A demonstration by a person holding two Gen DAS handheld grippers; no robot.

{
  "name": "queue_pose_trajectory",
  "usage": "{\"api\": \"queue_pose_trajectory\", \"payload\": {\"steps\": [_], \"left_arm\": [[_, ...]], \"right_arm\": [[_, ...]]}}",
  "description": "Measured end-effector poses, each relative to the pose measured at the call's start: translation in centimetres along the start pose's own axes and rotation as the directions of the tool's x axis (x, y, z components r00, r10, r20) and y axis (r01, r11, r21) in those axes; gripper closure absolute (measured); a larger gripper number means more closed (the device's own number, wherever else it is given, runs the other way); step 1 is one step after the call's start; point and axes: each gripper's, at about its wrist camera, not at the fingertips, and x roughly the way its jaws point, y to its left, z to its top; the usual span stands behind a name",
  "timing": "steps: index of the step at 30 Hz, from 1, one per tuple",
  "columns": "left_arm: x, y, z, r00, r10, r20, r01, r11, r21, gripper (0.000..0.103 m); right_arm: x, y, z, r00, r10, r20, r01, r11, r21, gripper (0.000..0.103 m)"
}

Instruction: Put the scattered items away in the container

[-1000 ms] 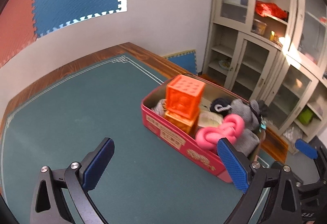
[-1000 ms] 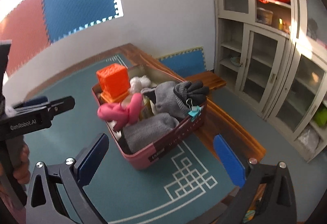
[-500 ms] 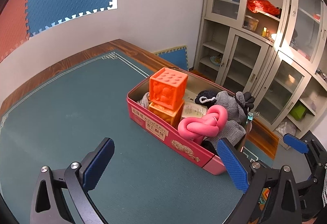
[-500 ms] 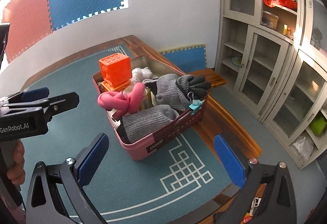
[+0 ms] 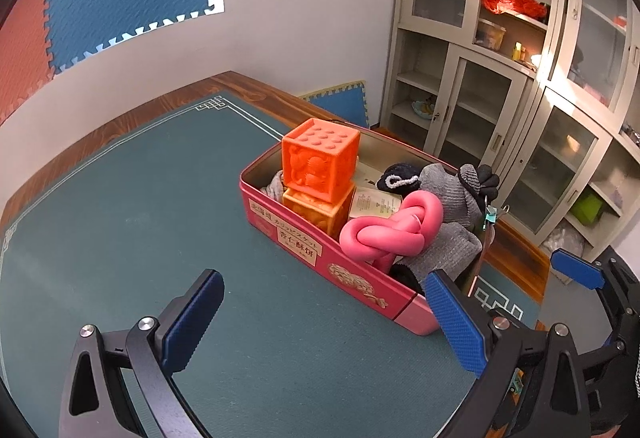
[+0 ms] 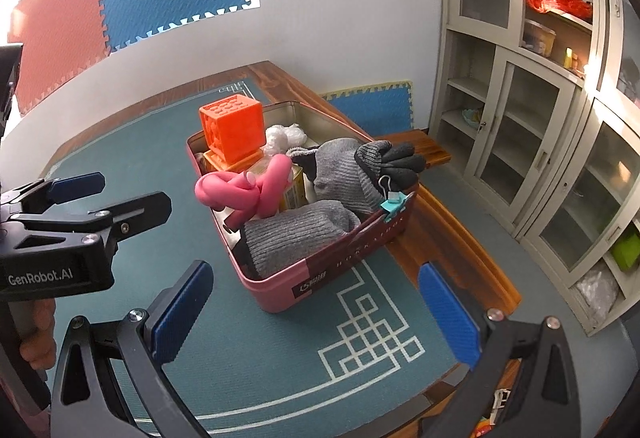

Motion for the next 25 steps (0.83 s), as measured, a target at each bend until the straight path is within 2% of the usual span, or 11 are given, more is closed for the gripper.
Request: {"api": "queue_pose_trajectory", "payload": {"steps": [15,25], "left_arm": [[0.7,-0.11,-0.46,1.0,0.001,-0.027,-0.001,1.0,0.018,0.001],[0.46,-0.7,-0.49,1.0,0.0,-0.001,0.0,0.999,0.053,0.001]], "right_arm": [[0.56,0.19,-0.07,1.0,0.006,-0.006,-0.006,1.0,0.018,0.0],[0.9,0.21,-0.1,1.0,0.005,-0.01,-0.005,0.999,0.036,0.0]]}}
